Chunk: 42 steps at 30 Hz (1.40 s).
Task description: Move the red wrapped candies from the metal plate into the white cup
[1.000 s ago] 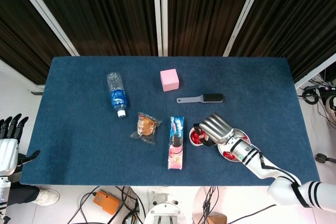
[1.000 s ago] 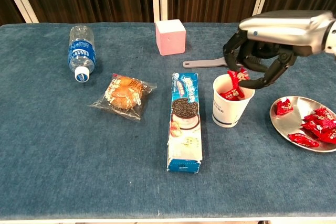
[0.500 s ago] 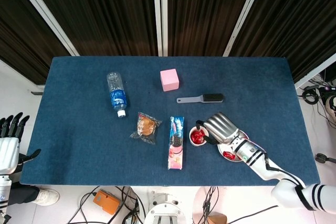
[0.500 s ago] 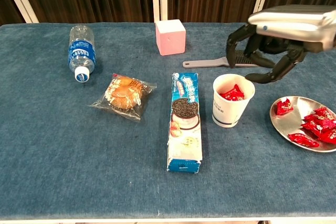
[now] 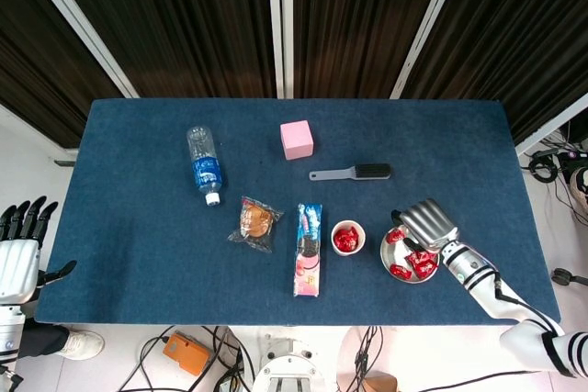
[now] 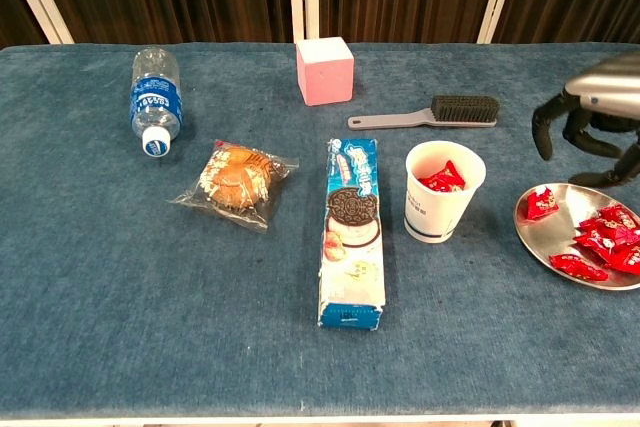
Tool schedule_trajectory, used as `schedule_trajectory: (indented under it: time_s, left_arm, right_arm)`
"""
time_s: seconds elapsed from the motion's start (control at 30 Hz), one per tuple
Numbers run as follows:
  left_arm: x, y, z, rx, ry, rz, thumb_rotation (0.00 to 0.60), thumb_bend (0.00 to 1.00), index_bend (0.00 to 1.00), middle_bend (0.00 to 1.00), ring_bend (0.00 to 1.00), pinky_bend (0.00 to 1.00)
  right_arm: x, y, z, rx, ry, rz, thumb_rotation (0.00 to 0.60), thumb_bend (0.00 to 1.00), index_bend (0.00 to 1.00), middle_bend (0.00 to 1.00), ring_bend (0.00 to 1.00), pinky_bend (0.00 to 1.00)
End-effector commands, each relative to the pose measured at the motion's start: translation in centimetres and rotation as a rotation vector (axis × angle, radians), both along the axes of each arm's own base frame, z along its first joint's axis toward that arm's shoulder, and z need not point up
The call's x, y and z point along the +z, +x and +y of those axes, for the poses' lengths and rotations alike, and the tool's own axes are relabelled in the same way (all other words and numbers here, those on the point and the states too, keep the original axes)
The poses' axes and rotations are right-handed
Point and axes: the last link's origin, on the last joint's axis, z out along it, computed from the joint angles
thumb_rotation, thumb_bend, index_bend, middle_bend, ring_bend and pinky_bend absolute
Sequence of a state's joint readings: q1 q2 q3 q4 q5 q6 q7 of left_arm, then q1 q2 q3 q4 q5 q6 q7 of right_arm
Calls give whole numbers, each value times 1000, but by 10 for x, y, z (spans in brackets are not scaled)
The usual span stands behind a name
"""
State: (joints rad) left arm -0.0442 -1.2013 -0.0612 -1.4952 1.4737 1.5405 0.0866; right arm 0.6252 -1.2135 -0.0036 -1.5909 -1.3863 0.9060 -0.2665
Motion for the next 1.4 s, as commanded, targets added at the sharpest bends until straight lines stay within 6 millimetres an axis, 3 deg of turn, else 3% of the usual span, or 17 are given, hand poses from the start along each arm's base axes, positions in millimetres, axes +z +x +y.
schedule_trajectory:
  time_s: [0.03, 0.77, 1.1, 1.27, 1.4]
  left_arm:
    - [1, 0, -1, 2, 1, 2, 600, 20, 90, 14, 0, 0]
    - [4, -2, -4, 15, 8, -1, 600, 20, 90, 14, 0, 0]
    - [3, -3, -3, 14, 8, -5, 600, 21, 90, 14, 0, 0]
    - [4, -4, -4, 14, 10, -4, 600, 20, 90, 14, 0, 0]
    - [4, -4, -5, 13, 13, -5, 600, 20, 90, 14, 0, 0]
  right_arm:
    - [-10, -11, 2, -26, 24, 24, 600, 438, 539, 862, 1000, 1000]
    - [-37, -16, -8, 0, 55, 62, 600, 438, 542, 862, 1000, 1000]
    - [-41, -20, -9, -18, 59, 68, 600, 442, 603, 862, 1000, 1000]
    - [-33, -16, -9, -15, 36, 42, 600, 476, 640, 862, 1000, 1000]
    - [-12, 1, -9, 7, -15, -36, 600, 480, 642, 862, 1000, 1000]
